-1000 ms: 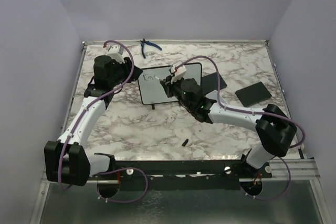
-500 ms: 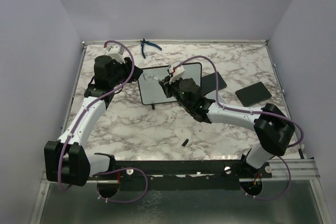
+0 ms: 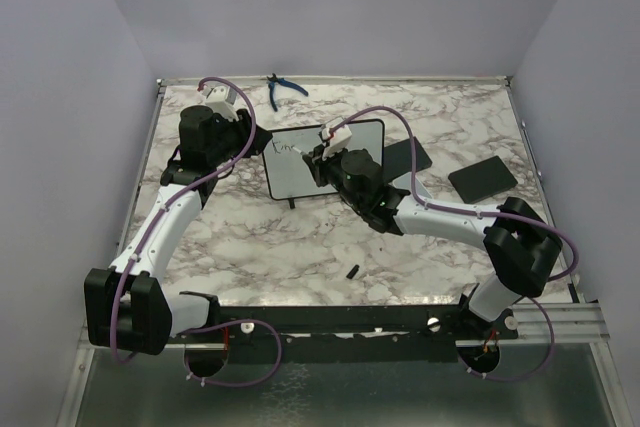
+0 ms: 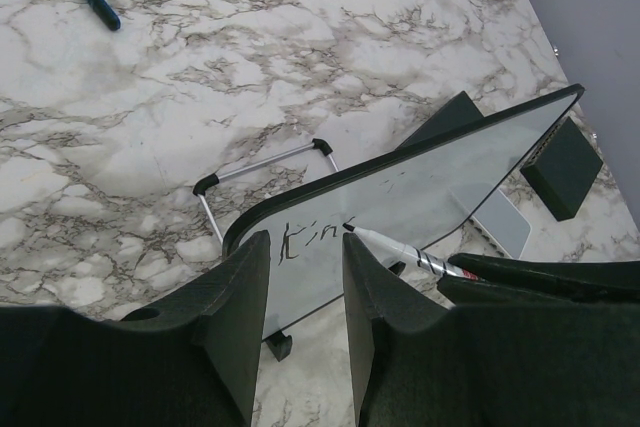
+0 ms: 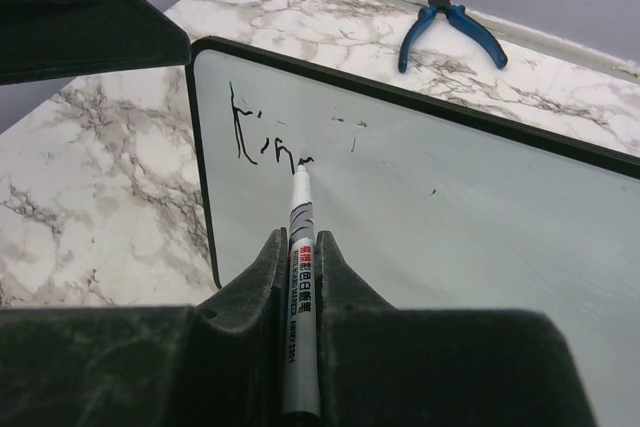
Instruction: Write a sentence on the whiteboard
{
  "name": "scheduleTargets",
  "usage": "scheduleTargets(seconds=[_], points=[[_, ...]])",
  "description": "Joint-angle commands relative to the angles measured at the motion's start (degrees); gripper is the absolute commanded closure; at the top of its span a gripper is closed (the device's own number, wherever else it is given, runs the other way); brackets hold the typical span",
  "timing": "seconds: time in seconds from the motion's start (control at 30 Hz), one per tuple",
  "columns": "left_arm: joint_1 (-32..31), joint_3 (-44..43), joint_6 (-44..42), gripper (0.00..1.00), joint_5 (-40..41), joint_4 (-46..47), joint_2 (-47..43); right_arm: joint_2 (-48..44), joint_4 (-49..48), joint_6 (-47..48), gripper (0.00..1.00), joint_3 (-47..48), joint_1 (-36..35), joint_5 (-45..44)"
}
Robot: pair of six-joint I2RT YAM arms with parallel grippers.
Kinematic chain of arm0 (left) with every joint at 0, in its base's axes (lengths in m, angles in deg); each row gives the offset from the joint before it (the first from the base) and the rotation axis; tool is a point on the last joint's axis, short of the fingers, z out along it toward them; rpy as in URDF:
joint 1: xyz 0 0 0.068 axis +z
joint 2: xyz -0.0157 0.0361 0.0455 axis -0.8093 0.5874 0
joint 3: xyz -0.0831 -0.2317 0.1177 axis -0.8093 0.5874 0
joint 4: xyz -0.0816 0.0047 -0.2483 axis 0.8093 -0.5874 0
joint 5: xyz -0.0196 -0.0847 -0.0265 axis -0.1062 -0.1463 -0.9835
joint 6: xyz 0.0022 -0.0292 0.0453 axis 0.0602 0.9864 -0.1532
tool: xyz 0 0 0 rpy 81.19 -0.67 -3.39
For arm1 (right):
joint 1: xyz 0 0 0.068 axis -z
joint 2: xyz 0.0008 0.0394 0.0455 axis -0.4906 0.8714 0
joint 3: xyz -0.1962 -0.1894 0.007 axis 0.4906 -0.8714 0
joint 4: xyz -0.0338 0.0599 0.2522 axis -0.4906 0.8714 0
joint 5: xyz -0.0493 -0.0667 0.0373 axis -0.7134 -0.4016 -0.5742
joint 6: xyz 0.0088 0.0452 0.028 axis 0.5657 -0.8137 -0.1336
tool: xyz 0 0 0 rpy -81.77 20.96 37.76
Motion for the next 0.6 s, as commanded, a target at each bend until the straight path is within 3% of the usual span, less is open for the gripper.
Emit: scheduleTargets(seconds=[0.0, 0.57], points=[[-0.2, 0.8, -0.8, 0.64, -0.9, 0.5, -1.0, 0.2, 1.4, -0.8, 1.00, -1.3, -0.3, -1.1], [-0.3, 0.8, -0.8, 0.64, -0.8, 0.5, -1.1, -1.0, 0.3, -0.2, 1.00, -1.8, -0.3, -3.7]])
